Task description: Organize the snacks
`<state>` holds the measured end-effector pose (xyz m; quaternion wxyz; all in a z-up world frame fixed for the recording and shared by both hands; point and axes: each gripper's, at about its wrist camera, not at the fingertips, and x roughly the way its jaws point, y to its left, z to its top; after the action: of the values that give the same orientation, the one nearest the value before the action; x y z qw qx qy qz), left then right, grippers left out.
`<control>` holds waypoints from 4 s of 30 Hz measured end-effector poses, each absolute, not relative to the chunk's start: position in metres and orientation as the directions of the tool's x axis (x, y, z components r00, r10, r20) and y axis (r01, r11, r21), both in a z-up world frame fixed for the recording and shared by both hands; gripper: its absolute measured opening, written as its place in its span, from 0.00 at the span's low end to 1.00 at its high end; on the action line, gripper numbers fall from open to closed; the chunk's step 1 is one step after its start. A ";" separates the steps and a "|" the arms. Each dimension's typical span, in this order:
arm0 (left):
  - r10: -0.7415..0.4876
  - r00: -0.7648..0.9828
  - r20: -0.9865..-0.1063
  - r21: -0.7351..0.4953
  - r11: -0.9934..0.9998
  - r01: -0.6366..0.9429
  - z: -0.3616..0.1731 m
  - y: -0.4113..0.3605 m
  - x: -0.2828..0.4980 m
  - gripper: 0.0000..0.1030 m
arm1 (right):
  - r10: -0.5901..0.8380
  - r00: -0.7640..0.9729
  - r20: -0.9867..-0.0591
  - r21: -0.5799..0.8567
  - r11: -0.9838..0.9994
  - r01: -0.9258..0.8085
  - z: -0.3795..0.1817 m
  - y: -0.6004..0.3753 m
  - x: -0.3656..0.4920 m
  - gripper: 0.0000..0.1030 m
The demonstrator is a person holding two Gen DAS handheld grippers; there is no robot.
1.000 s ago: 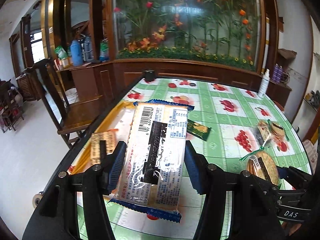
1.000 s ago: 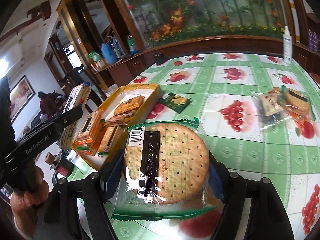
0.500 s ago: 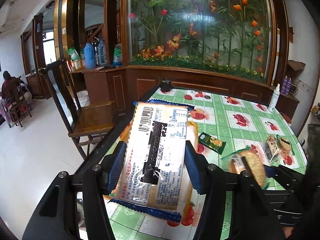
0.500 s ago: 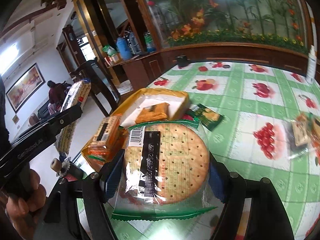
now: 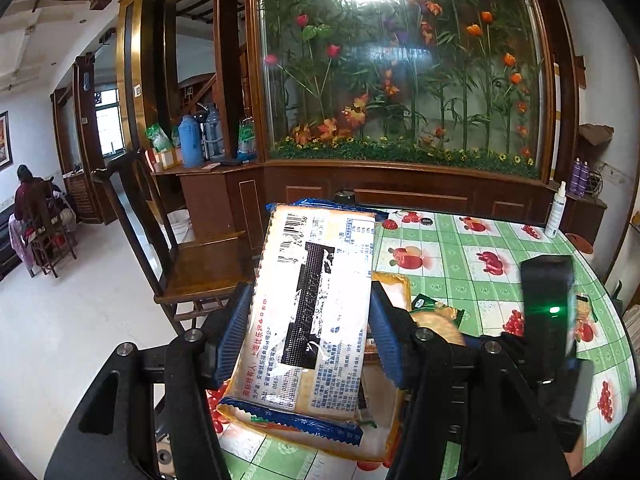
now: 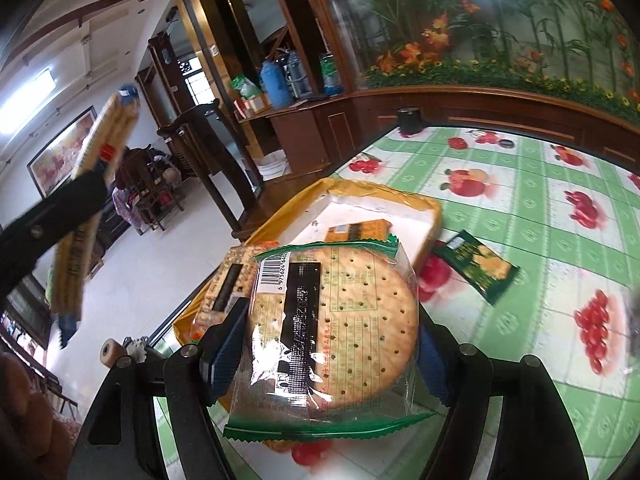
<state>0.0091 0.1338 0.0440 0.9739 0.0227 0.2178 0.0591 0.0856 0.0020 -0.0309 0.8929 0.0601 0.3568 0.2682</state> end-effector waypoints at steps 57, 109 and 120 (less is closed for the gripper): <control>0.223 0.713 -0.664 0.026 0.961 -0.276 -0.058 0.179 0.085 0.82 | 0.529 0.533 -0.661 0.350 0.845 -0.405 -0.080 0.035 0.167 0.75; -0.312 0.551 -0.774 -0.184 0.943 0.276 -0.071 -0.129 0.133 0.95 | 0.060 0.751 -0.657 0.302 0.934 0.190 -0.072 -0.364 0.073 0.84; -0.293 0.522 -0.801 -0.178 0.949 0.259 -0.085 -0.179 0.160 0.95 | 0.093 0.631 -0.770 0.298 0.927 0.227 -0.107 -0.376 0.145 0.93</control>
<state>0.1601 -0.1786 -0.0852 0.8721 -0.0185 0.4627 -0.1581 0.1449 -0.3762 -0.1072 0.8836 0.1868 0.4278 -0.0379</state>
